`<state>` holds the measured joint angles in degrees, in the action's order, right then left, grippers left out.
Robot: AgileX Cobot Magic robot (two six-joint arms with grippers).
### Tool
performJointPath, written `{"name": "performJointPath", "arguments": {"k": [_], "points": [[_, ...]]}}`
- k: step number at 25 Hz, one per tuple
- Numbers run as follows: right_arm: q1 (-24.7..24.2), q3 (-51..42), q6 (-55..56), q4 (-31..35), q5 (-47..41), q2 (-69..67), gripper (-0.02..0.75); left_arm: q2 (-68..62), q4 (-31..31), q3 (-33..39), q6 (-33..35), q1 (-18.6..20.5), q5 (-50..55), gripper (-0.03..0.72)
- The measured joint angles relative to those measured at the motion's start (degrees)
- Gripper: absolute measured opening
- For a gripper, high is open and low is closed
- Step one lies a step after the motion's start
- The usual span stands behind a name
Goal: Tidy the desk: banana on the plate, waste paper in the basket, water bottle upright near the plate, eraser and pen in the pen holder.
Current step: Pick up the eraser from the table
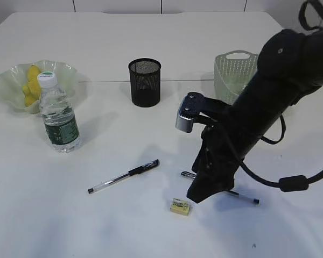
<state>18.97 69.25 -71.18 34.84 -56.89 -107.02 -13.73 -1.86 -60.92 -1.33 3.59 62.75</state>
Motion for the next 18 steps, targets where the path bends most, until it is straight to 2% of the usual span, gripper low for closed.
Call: {"name": "performJointPath", "arguments": {"k": [7,18], "points": [[2.25,0.08,0.11,-1.66,4.54,-2.17,0.549,0.0,-0.87,0.0,0.0,0.0,0.44,0.536],[2.61,0.08,0.93,-2.29,8.44,-3.82,0.549,0.0,-2.93,0.0,0.0,0.0,2.68,0.522]]}}
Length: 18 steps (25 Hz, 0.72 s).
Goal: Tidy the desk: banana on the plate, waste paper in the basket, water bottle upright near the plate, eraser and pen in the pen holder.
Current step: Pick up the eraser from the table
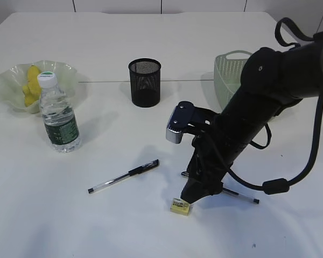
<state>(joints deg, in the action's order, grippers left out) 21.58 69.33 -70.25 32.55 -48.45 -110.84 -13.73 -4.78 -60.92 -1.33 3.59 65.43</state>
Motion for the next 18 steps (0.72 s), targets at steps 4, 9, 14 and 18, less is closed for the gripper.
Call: {"name": "performJointPath", "arguments": {"k": [4,9,14,18], "points": [[0.0,0.0,1.77,-1.69,0.43,-0.51,0.549,0.0,-0.56,0.0,0.0,0.0,0.0,0.519],[1.06,0.0,3.22,-2.23,0.92,-1.97,0.549,0.0,-1.2,0.0,0.0,0.0,0.0,0.516],[3.77,0.03,3.6,-2.34,0.92,-3.82,0.549,0.0,-1.67,0.0,0.0,0.0,0.0,0.515],[4.38,0.03,4.03,-2.23,0.92,-4.9,0.549,0.0,-1.77,0.0,0.0,0.0,0.0,0.514]]}}
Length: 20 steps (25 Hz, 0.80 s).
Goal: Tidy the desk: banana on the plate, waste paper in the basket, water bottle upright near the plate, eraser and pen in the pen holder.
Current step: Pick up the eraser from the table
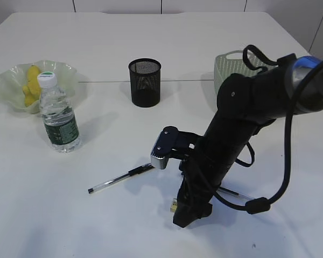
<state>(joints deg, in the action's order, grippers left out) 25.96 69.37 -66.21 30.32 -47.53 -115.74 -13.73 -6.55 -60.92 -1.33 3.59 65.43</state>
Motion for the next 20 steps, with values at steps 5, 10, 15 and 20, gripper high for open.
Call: {"name": "performJointPath", "arguments": {"k": [5,10,15,20], "points": [[0.0,0.1,0.37,0.0,0.36,-0.49,0.549,0.0,0.0,0.0,0.0,0.0,0.0,0.514],[0.0,0.1,0.75,0.45,0.49,-0.81,0.549,0.0,0.0,0.0,0.0,0.0,0.0,0.513],[0.0,0.1,0.86,2.58,0.49,-0.84,0.549,0.0,0.0,0.0,0.0,0.0,0.0,0.513],[0.02,0.1,0.99,3.23,-1.17,-0.84,0.549,0.0,0.0,0.0,0.0,0.0,0.71,0.513]]}}
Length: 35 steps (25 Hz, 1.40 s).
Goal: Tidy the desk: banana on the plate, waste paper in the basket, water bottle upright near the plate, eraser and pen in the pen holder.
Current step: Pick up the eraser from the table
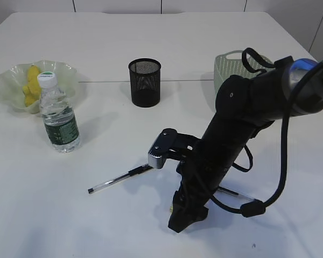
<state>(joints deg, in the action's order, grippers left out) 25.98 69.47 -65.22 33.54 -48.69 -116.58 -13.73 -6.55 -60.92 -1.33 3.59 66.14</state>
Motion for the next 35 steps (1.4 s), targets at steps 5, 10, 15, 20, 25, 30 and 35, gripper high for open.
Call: {"name": "performJointPath", "arguments": {"k": [5,10,15,20,25,30,35], "points": [[0.09,0.0,0.0,0.0,-1.0,0.0,0.549,0.0,0.0,0.0,0.0,0.0,0.99,0.513],[0.09,0.0,0.0,0.0,-1.22,0.0,0.549,0.0,0.0,0.0,0.0,0.0,0.99,0.513],[0.09,0.0,-0.1,0.0,-1.22,0.0,0.549,0.0,0.0,0.0,0.0,0.0,0.99,0.513],[0.09,0.0,-0.18,0.1,-1.3,0.0,0.549,0.0,0.0,0.0,0.0,0.0,0.99,0.513],[0.09,0.0,-0.18,0.32,-1.3,0.0,0.549,0.0,0.0,0.0,0.0,0.0,1.14,0.513],[0.09,0.0,2.52,-0.76,-0.78,0.0,0.549,0.0,0.0,0.0,0.0,0.0,1.28,0.513],[0.09,0.12,5.72,-2.54,-0.38,0.0,0.549,0.0,-0.02,0.0,0.0,0.0,1.28,0.512]]}}
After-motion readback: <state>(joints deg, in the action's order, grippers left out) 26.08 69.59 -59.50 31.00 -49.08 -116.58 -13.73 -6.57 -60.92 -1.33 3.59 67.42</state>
